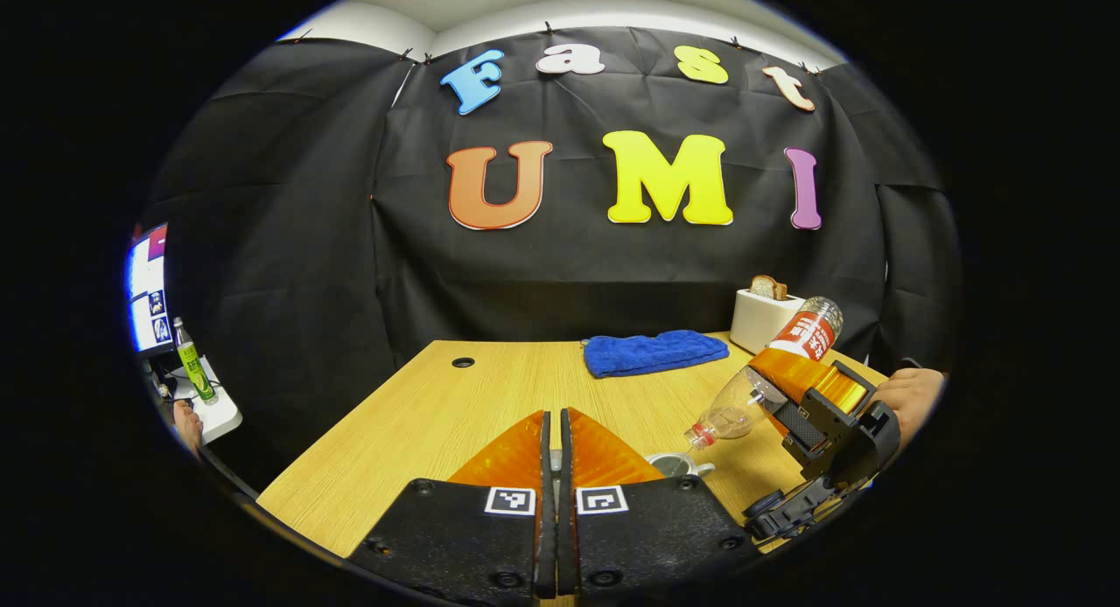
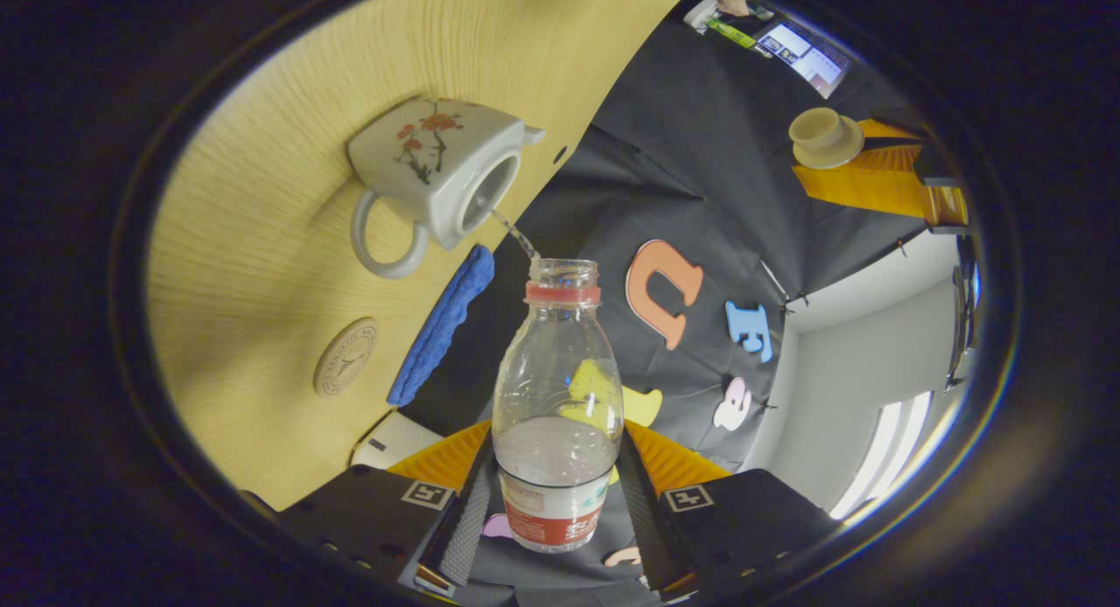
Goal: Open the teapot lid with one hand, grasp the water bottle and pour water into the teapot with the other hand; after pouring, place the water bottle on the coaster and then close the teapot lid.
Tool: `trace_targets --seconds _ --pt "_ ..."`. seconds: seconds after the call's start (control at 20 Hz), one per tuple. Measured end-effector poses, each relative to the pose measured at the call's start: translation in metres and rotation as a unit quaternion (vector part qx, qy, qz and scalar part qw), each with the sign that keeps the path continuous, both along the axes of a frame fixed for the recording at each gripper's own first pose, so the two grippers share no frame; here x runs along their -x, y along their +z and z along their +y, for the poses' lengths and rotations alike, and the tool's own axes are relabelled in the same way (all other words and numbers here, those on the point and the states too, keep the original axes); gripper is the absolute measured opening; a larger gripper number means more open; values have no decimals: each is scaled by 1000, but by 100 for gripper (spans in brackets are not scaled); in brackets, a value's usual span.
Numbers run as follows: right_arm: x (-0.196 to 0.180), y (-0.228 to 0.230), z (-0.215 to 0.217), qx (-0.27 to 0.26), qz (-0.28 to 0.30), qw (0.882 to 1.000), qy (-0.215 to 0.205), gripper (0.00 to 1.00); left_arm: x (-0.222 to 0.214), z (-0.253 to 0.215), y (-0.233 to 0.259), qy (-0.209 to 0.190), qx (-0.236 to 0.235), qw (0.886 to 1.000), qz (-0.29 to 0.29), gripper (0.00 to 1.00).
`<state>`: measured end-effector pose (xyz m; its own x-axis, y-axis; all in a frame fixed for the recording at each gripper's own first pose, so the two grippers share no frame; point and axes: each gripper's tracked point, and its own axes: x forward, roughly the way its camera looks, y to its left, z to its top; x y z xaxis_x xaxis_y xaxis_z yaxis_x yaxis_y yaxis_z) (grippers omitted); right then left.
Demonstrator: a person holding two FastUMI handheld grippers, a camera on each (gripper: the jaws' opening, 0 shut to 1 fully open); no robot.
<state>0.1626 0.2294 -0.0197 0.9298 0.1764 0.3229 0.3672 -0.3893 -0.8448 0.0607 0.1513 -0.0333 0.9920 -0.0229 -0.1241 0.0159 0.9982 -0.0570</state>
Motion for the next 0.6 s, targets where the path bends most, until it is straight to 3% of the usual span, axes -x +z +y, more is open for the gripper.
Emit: trace_targets --seconds 0.6 --pt "4 11 8 30 -17 999 4 72 2 14 -1 9 10 1000 1 3"
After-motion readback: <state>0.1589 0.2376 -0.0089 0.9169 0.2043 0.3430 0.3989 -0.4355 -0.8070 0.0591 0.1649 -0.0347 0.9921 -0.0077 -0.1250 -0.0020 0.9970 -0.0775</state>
